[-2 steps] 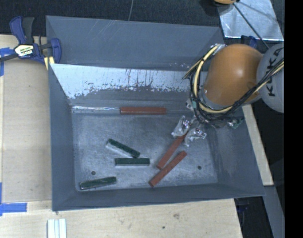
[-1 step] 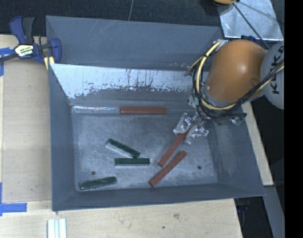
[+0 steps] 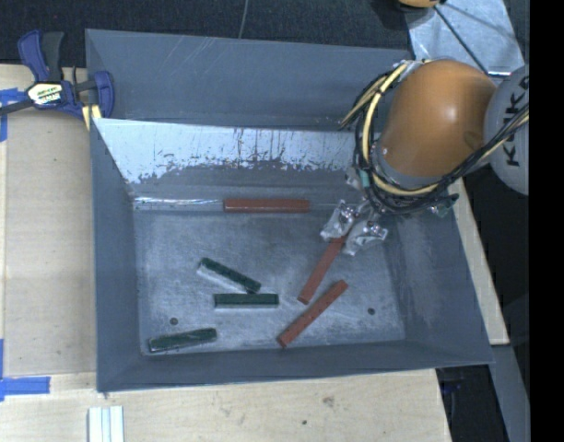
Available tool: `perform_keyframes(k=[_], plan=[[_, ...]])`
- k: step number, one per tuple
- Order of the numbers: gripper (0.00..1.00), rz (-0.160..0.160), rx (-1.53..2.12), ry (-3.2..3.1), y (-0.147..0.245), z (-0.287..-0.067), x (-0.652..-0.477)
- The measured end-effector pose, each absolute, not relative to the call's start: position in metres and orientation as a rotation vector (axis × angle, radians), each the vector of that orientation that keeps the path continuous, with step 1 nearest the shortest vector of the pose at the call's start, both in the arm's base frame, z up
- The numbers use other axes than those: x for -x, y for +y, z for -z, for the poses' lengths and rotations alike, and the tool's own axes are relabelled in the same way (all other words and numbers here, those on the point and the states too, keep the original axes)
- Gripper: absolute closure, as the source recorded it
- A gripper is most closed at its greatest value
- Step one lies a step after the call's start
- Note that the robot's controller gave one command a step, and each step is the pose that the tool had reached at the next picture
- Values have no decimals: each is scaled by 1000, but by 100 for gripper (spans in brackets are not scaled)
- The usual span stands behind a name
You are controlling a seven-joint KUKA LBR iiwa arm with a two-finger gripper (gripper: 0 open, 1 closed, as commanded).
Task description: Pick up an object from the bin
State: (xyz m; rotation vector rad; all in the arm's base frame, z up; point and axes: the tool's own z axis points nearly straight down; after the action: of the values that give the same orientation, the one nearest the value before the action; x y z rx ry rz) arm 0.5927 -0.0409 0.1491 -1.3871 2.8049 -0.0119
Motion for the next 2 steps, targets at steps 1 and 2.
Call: perform_keyframes(k=[1, 2], plan=[[100, 5, 1592, 2699, -79, -93, -610], [100, -1, 1625, 2679, -101, -75, -615]])
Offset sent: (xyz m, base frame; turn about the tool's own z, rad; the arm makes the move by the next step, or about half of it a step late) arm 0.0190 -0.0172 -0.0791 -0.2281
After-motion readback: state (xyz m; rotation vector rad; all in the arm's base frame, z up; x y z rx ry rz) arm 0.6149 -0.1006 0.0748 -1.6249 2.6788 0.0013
